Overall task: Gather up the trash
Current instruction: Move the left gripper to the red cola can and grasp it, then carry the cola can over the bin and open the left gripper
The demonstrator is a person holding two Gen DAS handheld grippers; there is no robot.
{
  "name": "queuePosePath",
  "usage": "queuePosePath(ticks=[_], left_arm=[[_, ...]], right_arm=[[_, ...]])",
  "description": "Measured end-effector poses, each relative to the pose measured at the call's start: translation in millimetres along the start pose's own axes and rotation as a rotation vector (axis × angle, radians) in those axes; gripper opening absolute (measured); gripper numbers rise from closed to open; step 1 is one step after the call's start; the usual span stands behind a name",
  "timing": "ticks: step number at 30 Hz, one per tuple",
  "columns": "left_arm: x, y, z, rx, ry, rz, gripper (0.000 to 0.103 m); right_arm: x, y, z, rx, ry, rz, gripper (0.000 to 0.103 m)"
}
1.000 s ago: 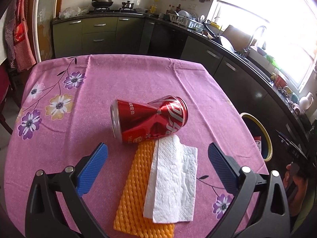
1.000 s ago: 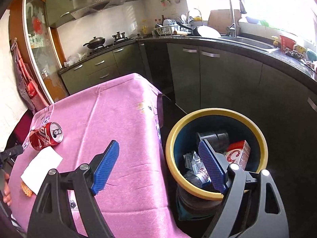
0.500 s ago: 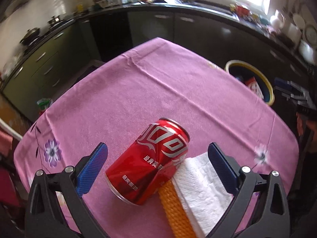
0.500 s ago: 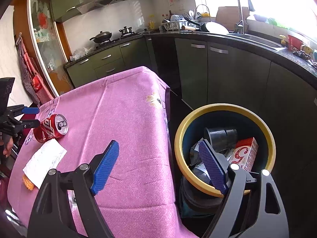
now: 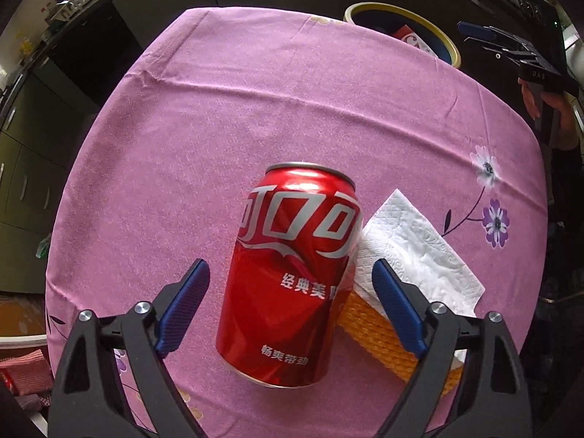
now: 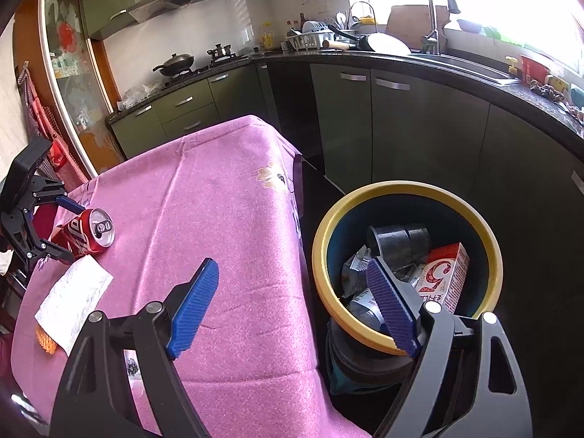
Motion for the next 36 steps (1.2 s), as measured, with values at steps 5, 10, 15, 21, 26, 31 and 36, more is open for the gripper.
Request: queuePosePath(ticks=[5, 10, 15, 21, 26, 31, 36], left_arm=[[-10, 5, 4, -0.035, 0.044, 0.057, 0.072], [-18, 12, 4, -0.039, 0.058, 0.105, 0.07], [-27, 23, 4, -0.012, 0.045, 0.165, 0.067], [-21, 38, 9, 0.037, -0.03, 0.174, 0.067], [-9, 44, 7, 0.065, -0.088, 0.109, 0.067], [7, 41, 9, 0.098, -0.129, 0.069, 0.067], [22, 23, 5, 0.122, -0.166, 0.007, 0.067]], right_arm=[[-1, 1, -1, -0.004, 0.006, 0.014, 0.082], [-6, 7, -2, 0.001, 0.022, 0.02, 0.082], [-11, 12, -1, 0.016, 0.038, 0.027, 0.082], [-14, 15, -1, 0.021, 0.046, 0.03, 0.082], [-18, 19, 0, 0.028, 0.054, 0.024, 0.082], [-15, 21, 1, 0.038, 0.047, 0.019, 0.082], [-4, 20, 3, 0.054, 0.032, 0.028, 0.082]])
Point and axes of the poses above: each gripper's, at about its wrist camera, not at the fingertips, and x roughly against the way its jaws point, y to its left, z to its underside, the point moved 3 cm from there along -x, roughly the way its jaws point, and after that the axes turned 8 degrees about y, right-handed, at the moved point
